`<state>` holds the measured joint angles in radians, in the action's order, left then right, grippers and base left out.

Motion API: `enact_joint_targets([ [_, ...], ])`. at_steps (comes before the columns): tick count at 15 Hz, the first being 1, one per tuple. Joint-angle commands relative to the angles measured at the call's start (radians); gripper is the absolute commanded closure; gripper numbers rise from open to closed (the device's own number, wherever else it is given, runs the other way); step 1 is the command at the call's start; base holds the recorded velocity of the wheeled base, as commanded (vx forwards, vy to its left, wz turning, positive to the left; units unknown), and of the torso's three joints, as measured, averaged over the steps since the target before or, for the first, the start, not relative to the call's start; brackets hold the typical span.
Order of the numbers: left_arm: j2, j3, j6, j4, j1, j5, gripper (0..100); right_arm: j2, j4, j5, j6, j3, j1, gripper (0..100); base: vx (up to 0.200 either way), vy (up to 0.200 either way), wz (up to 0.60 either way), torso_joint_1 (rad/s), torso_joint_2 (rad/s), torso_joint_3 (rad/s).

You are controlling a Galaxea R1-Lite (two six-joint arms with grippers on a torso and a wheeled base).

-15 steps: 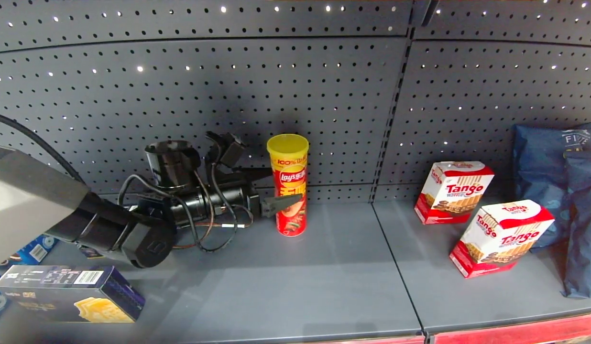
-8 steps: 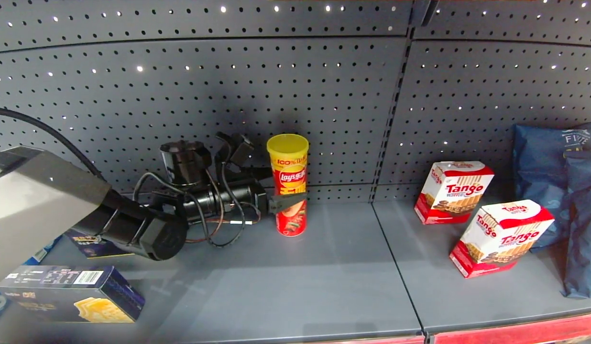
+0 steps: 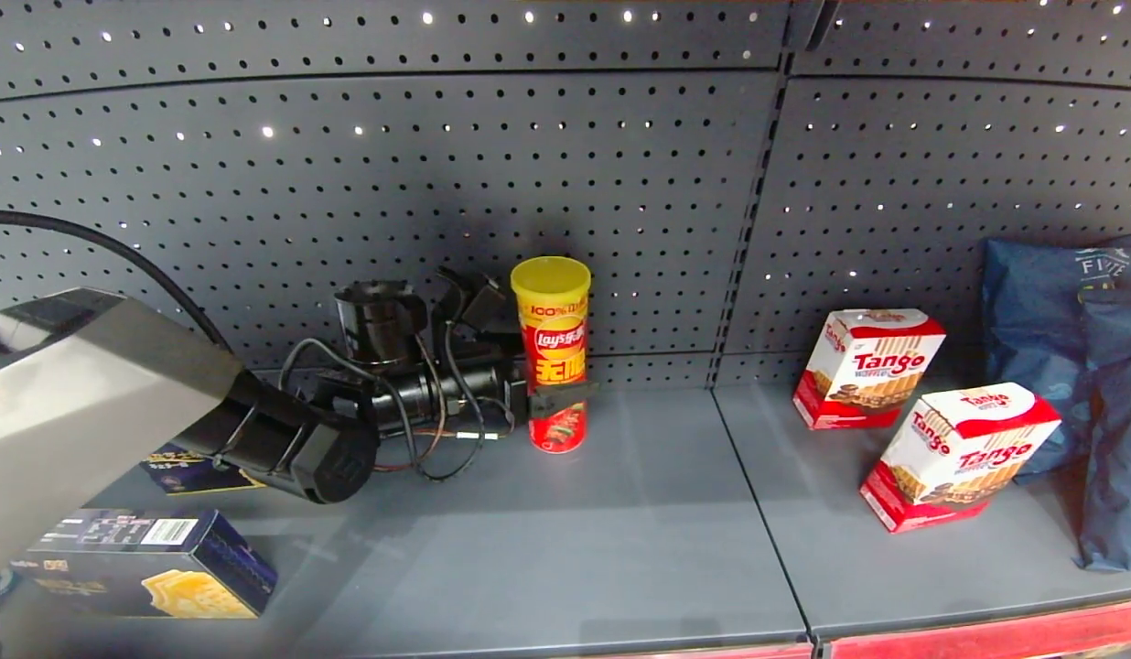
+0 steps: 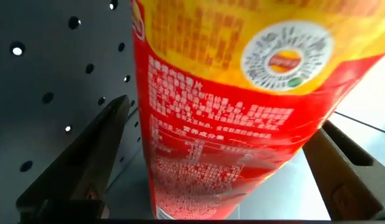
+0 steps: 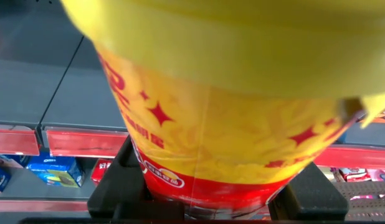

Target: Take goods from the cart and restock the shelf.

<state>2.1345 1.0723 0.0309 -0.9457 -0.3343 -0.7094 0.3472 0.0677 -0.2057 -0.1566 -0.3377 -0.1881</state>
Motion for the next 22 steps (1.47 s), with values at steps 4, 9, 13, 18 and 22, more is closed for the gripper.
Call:
enact_joint_targets([
  [4, 0.009, 0.001, 0.003, -0.001, -0.011, 0.008, 100, -0.008, 0.001, 0.0, -0.001, 0.005, -0.001, 100, 0.0, 0.0, 0.0, 0.0, 0.0, 0.0],
  [9, -0.027, -0.023, 0.003, 0.002, -0.045, 0.045, 100, -0.005, 0.001, 0.0, 0.0, 0.008, -0.001, 100, 0.0, 0.0, 0.0, 0.0, 0.0, 0.0],
  [13, -0.186, -0.172, 0.0, 0.002, -0.078, 0.045, 100, -0.007, 0.003, 0.0, 0.002, 0.009, -0.001, 100, 0.0, 0.0, 0.0, 0.0, 0.0, 0.0],
  [18, -0.407, -0.31, -0.009, 0.007, -0.111, 0.045, 100, -0.008, 0.003, 0.0, 0.002, 0.014, -0.001, 100, 0.0, 0.0, 0.0, 0.0, 0.0, 0.0],
  [22, -0.535, -0.405, -0.008, 0.056, -0.163, 0.045, 100, -0.011, 0.003, -0.001, 0.002, 0.017, 0.007, 100, 0.0, 0.0, 0.0, 0.0, 0.0, 0.0],
])
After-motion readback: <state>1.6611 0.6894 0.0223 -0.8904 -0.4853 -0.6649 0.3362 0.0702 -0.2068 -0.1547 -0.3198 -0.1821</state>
